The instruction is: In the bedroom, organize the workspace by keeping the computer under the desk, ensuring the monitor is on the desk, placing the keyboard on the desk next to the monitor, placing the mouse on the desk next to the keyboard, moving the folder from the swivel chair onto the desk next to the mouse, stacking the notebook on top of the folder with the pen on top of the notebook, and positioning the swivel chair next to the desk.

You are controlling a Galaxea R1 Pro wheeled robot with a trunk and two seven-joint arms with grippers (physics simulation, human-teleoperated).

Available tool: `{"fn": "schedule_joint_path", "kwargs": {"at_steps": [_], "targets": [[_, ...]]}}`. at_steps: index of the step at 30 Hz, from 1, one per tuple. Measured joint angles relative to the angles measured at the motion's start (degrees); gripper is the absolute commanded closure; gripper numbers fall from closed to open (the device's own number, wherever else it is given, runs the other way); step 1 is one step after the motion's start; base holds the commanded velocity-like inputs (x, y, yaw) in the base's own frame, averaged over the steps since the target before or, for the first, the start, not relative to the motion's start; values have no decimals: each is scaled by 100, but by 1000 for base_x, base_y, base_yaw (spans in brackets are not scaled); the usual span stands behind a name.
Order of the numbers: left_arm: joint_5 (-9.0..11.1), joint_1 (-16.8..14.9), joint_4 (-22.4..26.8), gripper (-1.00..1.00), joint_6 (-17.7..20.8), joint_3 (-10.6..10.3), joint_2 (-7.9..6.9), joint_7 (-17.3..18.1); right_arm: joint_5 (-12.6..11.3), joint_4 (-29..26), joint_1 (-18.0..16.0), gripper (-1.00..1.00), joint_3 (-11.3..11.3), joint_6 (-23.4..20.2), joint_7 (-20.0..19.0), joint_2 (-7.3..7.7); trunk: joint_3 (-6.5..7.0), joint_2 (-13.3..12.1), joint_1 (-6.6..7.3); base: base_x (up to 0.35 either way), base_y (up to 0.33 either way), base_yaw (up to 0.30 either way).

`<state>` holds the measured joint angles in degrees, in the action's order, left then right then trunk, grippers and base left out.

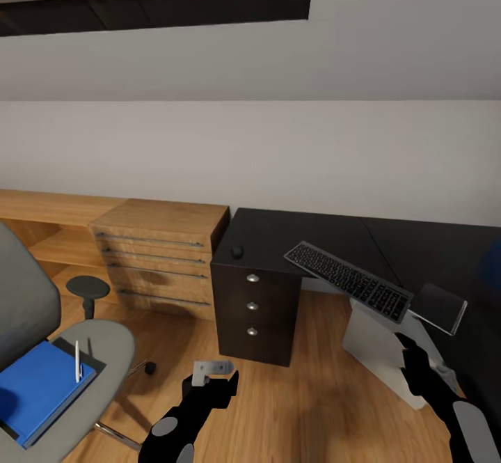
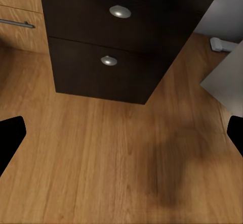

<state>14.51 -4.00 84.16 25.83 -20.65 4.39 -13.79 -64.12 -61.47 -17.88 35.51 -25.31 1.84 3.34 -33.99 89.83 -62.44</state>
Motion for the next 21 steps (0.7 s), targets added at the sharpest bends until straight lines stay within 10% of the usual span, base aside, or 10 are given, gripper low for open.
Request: {"fn": "schedule_joint_path", "kwargs": {"at_steps": [21], "targets": [[-6,0,-3,-100,0,0,1,0,-51,-14,1,-100,37,80,-627,9,-377,843,-461,0,0,0]]}}
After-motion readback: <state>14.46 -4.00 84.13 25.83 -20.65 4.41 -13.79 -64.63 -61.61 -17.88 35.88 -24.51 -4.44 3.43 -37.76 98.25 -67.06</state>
